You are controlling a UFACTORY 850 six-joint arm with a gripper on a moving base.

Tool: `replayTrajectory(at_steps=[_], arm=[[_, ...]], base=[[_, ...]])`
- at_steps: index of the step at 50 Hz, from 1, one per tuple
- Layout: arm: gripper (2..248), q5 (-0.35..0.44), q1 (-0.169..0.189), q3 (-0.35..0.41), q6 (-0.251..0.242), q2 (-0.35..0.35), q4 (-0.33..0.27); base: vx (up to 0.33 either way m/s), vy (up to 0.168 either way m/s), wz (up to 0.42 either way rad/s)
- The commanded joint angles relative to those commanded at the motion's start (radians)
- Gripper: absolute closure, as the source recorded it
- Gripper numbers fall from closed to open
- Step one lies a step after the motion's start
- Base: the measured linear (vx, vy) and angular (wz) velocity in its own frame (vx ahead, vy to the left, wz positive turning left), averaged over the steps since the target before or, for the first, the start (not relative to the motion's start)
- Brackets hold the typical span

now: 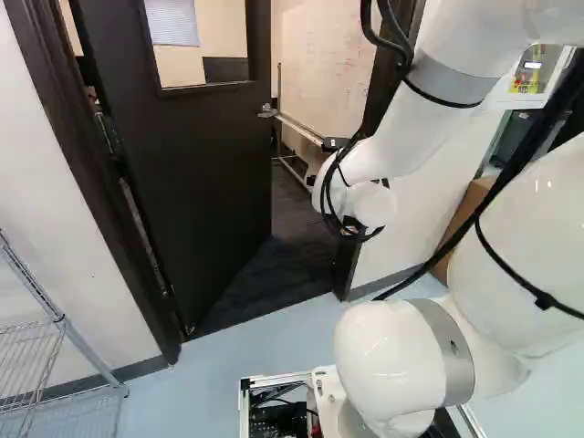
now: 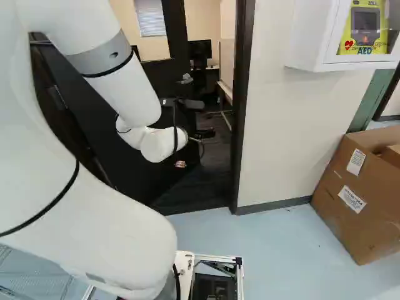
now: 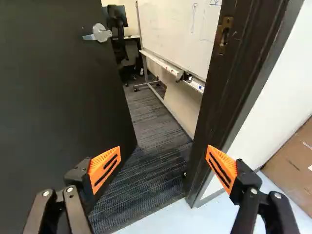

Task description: Open the door and move inside

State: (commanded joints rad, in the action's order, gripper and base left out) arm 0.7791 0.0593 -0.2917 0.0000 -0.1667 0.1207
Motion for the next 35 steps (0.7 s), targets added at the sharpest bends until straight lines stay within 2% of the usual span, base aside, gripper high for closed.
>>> replayTrajectory(at_steps=[14,35], arm=[[3,0.000,0.000,0.000,0.000,0.000,0.000],[3,0.000,0.000,0.000,0.000,0.000,0.000]], base=[[0.045,0.034,0.150],[0.089,0.070,0.190]])
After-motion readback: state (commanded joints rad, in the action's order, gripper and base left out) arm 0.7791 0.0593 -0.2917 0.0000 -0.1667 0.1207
